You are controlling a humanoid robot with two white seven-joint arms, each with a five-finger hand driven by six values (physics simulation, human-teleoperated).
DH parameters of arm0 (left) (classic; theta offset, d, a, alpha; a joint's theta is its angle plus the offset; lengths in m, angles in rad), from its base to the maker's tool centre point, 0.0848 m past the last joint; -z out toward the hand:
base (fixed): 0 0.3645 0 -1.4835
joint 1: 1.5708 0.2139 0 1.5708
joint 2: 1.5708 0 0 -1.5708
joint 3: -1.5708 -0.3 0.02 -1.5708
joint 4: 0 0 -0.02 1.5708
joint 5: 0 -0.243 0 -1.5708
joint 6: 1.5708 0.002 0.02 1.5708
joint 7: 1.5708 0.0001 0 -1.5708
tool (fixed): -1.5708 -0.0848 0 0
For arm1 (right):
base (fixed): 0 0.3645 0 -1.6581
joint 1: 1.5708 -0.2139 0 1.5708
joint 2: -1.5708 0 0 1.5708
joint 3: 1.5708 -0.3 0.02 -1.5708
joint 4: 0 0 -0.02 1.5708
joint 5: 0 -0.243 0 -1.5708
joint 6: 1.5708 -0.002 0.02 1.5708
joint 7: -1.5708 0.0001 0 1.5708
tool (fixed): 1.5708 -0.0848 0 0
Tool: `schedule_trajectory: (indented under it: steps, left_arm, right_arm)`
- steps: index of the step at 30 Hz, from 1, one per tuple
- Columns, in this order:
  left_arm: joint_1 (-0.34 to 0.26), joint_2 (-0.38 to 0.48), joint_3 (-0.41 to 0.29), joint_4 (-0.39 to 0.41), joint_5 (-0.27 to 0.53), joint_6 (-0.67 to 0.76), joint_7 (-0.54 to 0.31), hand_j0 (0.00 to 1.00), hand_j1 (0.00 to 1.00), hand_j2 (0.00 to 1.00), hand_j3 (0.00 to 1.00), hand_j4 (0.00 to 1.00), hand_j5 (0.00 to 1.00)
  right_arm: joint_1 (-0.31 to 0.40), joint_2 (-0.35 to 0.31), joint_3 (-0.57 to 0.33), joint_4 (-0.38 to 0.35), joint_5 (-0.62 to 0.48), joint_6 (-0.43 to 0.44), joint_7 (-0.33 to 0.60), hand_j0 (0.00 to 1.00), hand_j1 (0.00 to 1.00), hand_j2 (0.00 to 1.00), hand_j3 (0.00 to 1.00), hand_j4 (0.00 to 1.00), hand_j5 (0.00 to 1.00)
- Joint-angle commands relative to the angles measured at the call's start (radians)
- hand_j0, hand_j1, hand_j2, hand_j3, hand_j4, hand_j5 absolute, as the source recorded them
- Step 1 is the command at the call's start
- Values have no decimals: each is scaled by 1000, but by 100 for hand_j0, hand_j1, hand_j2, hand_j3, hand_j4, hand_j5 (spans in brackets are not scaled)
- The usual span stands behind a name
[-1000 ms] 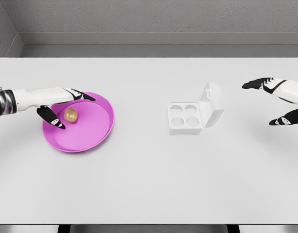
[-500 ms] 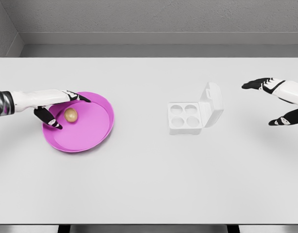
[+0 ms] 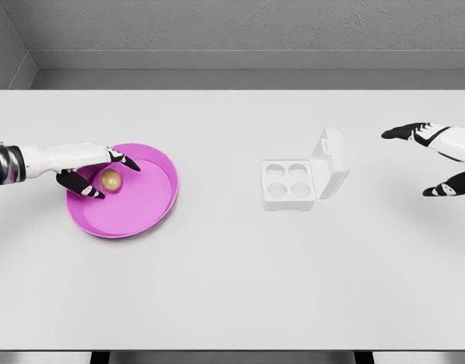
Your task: Pack egg into the box and close the box lid
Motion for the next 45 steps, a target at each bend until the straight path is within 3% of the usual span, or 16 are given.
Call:
schedule_trajectory:
  steps: [1, 41, 45]
  left_arm:
    - [0, 0, 2, 0, 6, 2, 0, 82, 82, 82, 82, 82, 82]
    - [6, -1, 11, 14, -23, 2, 3, 81, 81, 81, 81, 81, 81]
    - [5, -1, 11, 27, -25, 2, 3, 77, 77, 77, 77, 77, 77]
  right_arm:
    - [2, -1, 0, 2, -8, 3, 0, 100, 100, 100, 100, 100, 100]
    - [0, 12, 6, 3, 6, 3, 0, 100, 100, 100, 100, 100, 100]
    - [0, 13, 6, 2, 14, 3, 0, 100, 100, 100, 100, 100, 100]
